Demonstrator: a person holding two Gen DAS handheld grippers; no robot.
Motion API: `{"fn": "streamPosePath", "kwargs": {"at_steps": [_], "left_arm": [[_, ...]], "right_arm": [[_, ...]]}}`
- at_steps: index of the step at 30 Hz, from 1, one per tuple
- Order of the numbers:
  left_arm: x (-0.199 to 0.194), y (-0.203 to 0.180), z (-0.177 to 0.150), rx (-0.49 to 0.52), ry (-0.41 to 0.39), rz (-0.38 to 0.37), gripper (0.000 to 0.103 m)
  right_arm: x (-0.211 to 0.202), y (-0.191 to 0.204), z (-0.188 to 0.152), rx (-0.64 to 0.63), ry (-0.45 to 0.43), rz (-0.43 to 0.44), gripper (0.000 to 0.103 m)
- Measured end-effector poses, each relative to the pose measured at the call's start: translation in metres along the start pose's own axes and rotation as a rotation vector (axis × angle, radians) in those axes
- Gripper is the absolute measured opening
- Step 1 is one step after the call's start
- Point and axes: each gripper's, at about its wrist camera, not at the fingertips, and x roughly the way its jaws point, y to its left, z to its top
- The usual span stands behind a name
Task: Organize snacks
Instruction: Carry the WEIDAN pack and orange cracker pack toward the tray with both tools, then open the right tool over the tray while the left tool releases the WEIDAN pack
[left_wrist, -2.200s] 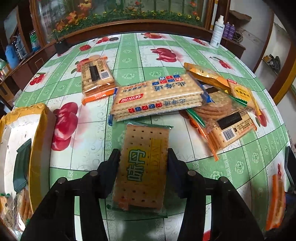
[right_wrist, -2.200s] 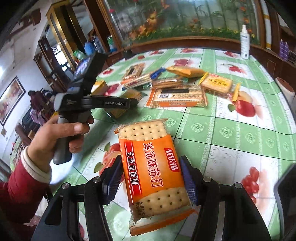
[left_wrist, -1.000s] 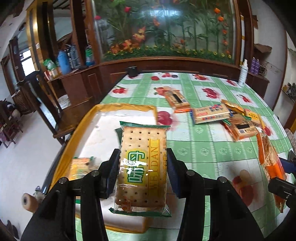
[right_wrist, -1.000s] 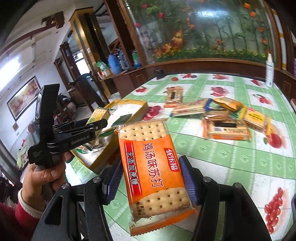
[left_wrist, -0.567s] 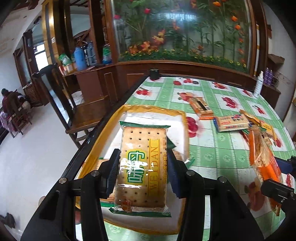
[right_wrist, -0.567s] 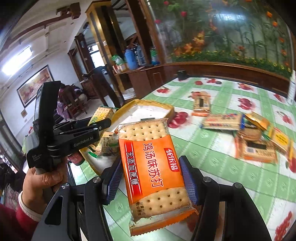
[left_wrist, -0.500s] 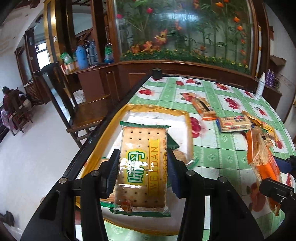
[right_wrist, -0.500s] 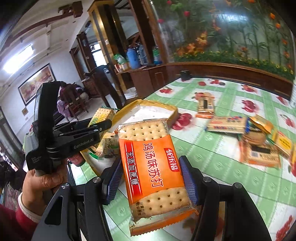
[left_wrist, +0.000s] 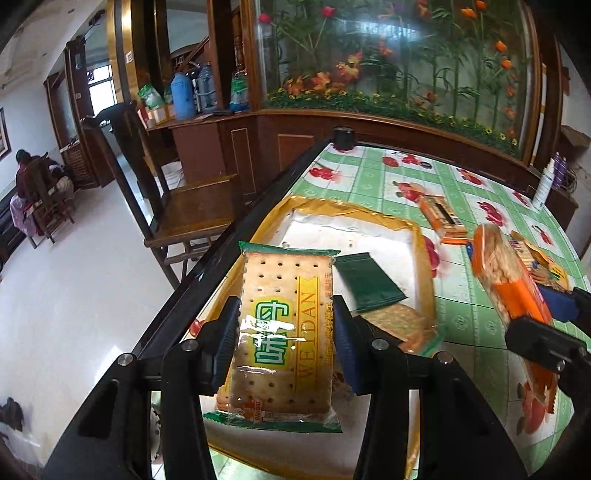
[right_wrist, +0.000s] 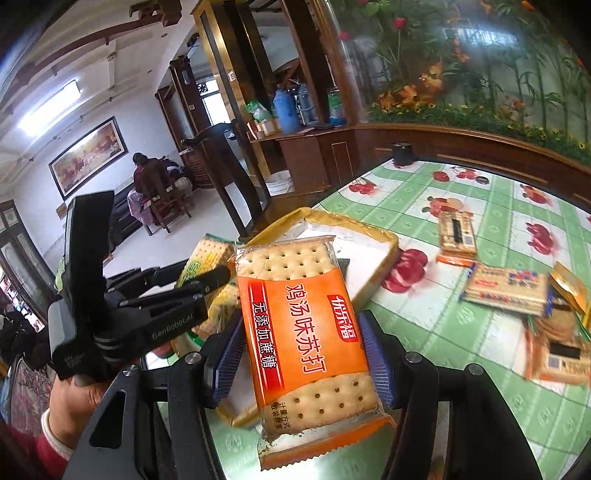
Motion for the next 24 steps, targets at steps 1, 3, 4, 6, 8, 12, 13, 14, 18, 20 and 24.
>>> {"fn": "streamPosePath", "kwargs": {"at_steps": [1,3,4,6,8,12,13,14,18,20,24], "left_arm": [[0.003,0.003,0.000,-0.006,0.004,0.005,0.047],[0.006,0.004,0.001,-0.009,0.008,0.009,0.047],[0.008,0.006,0.001,-0.011,0.010,0.014,0.047],[0.010,0.009,0.001,-0.016,0.011,0.017,0.047],[0.013,0.011,0.002,-0.020,0.011,0.019,0.047],[0.019,0.012,0.005,-0.022,0.014,0.021,0.047],[0.022,0.011,0.006,-0.023,0.018,0.021,0.047],[0.024,0.011,0.007,-0.022,0.019,0.021,0.047],[0.033,0.010,0.008,-0.020,0.034,0.024,0.047],[0.039,0.010,0.008,-0.017,0.046,0.027,0.047],[0.045,0.011,0.011,-0.016,0.058,0.033,0.047]], "right_arm": [[0.005,0.000,0.003,0.001,0.000,0.003,0.061],[0.016,0.000,0.007,0.007,0.004,0.010,0.061],[0.019,-0.001,0.008,0.010,0.004,0.012,0.061],[0.030,-0.001,0.011,0.019,0.009,0.016,0.061],[0.041,-0.003,0.016,0.027,0.008,0.016,0.061],[0.060,-0.008,0.027,0.051,0.007,0.015,0.061],[0.065,-0.009,0.031,0.055,0.007,0.011,0.061],[0.069,-0.010,0.033,0.059,0.008,0.008,0.061],[0.087,-0.015,0.045,0.072,0.015,-0.005,0.061],[0.095,-0.016,0.048,0.071,0.022,-0.017,0.061],[0.113,-0.015,0.052,0.055,0.043,-0.031,0.061]]}}
